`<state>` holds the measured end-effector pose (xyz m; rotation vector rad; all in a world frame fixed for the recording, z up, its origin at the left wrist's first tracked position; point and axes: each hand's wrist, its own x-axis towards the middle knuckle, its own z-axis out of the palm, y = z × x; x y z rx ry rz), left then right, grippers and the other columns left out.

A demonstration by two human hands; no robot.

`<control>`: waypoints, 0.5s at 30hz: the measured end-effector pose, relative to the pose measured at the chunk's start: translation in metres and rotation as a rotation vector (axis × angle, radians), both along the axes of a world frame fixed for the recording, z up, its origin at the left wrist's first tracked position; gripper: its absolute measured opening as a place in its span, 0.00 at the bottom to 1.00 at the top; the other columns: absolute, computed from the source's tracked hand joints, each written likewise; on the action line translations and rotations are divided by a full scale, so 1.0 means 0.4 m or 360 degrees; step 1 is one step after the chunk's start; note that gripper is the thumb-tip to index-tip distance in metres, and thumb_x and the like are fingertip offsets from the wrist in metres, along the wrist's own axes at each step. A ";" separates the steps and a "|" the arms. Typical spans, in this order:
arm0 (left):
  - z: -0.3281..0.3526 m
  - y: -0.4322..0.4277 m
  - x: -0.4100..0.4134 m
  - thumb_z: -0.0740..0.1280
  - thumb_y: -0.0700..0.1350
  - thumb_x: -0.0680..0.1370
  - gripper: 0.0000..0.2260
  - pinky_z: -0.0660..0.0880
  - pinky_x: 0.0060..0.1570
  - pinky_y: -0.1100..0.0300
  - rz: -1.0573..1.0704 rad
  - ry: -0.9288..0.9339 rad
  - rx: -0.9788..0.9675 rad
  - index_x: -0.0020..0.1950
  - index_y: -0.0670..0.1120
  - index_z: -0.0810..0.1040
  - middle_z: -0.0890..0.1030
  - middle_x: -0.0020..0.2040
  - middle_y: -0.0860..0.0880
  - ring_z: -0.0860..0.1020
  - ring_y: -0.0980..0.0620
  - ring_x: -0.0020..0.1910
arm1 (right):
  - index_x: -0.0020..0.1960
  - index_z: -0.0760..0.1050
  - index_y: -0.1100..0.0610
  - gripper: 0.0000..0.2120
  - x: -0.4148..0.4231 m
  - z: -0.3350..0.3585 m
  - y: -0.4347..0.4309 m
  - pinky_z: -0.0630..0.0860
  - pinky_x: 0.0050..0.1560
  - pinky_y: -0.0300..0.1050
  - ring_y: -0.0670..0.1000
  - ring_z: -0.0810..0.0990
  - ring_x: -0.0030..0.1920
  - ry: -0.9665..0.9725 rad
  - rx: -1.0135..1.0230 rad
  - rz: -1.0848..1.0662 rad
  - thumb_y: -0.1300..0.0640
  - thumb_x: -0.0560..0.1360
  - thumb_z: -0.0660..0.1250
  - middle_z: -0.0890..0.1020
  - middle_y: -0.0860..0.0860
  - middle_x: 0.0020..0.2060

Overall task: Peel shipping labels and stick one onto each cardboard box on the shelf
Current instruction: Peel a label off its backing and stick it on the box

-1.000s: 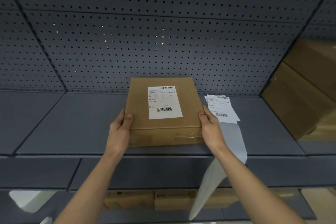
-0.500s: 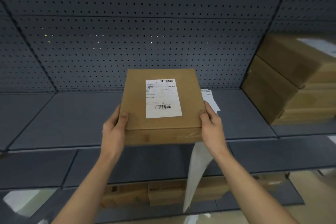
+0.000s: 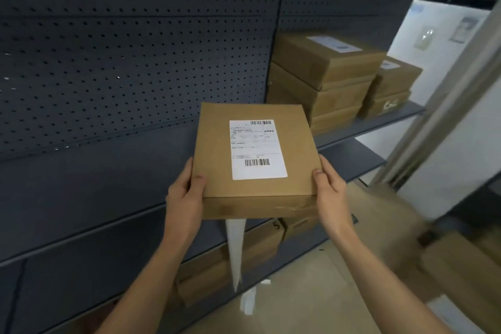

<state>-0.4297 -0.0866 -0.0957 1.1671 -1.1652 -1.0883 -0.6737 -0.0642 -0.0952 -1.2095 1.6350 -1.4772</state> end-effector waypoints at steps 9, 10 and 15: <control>0.029 -0.022 -0.362 0.59 0.46 0.84 0.16 0.70 0.63 0.70 -0.0344 -0.0106 -0.0015 0.70 0.59 0.71 0.77 0.59 0.68 0.75 0.72 0.57 | 0.62 0.72 0.44 0.16 -0.310 0.056 0.126 0.66 0.44 0.19 0.22 0.74 0.46 -0.0076 -0.0101 -0.0407 0.62 0.84 0.54 0.76 0.26 0.48; 0.034 -0.023 -0.426 0.58 0.45 0.84 0.15 0.69 0.55 0.78 -0.0380 -0.0125 -0.0037 0.67 0.62 0.70 0.76 0.55 0.72 0.74 0.78 0.52 | 0.62 0.71 0.43 0.16 -0.365 0.058 0.138 0.66 0.43 0.19 0.22 0.73 0.46 -0.0070 -0.0099 -0.0437 0.61 0.84 0.54 0.75 0.24 0.47; 0.046 -0.037 -0.662 0.59 0.46 0.84 0.17 0.70 0.57 0.67 -0.0494 -0.0174 -0.0073 0.72 0.59 0.71 0.77 0.58 0.69 0.75 0.69 0.57 | 0.71 0.71 0.49 0.18 -0.599 0.062 0.167 0.66 0.44 0.18 0.21 0.72 0.47 -0.0031 -0.0101 -0.0536 0.60 0.84 0.54 0.75 0.31 0.54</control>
